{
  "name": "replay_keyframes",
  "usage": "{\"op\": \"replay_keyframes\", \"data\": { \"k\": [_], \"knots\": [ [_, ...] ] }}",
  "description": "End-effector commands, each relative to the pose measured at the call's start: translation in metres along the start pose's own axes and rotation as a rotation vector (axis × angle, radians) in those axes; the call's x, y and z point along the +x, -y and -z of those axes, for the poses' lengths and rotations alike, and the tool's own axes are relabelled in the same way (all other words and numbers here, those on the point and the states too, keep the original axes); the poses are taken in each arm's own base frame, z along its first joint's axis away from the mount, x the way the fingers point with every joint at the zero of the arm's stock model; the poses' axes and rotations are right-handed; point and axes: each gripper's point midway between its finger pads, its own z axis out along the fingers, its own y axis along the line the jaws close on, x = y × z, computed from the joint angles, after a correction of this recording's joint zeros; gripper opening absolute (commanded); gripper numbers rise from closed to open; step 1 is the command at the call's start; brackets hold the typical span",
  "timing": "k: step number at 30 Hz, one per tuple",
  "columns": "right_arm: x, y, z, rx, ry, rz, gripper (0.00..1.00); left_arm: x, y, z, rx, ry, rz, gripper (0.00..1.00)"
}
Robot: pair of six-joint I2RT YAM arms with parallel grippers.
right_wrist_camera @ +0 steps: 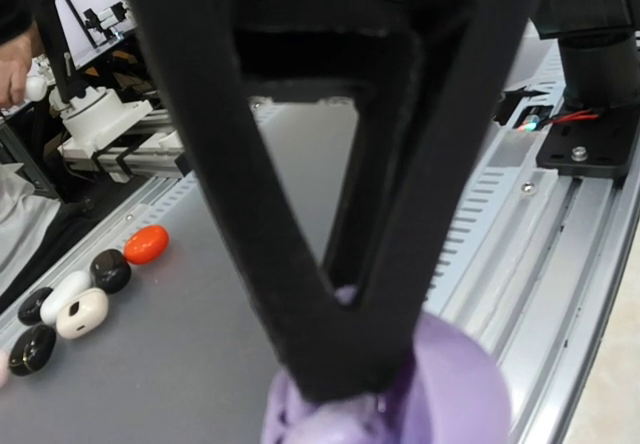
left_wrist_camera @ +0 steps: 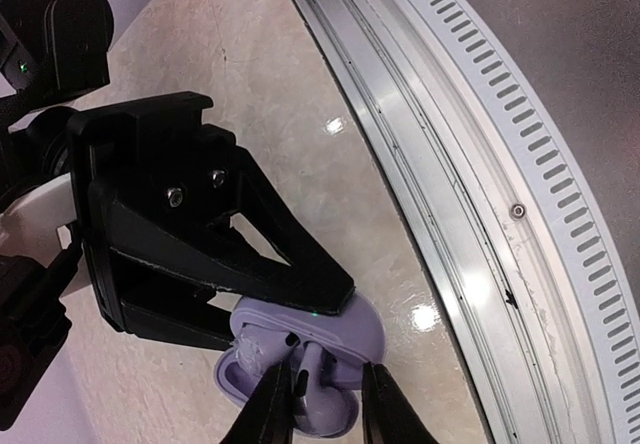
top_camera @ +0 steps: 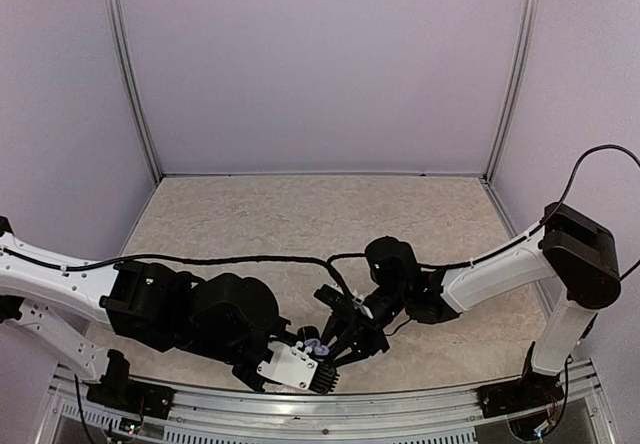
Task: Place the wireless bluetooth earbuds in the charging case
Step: Place the left earbud in the left side groove of the charging case.
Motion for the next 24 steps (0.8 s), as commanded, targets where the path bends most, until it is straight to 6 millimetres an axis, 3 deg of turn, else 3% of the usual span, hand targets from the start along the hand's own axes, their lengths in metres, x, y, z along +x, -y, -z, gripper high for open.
{"op": "replay_keyframes", "data": {
  "k": [1,12,24],
  "knots": [
    [-0.012,-0.008,-0.006,-0.046,0.019,0.065,0.00,-0.006,-0.012,0.002,-0.047,-0.004,-0.007,0.27],
    [-0.011,-0.010,-0.005,-0.039,0.030,0.078,0.00,-0.008,-0.018,0.008,-0.073,0.004,-0.008,0.31],
    [-0.022,-0.002,0.012,0.059,0.082,0.122,0.00,-0.027,-0.031,0.040,-0.149,0.086,0.018,0.47]
  ]
}}
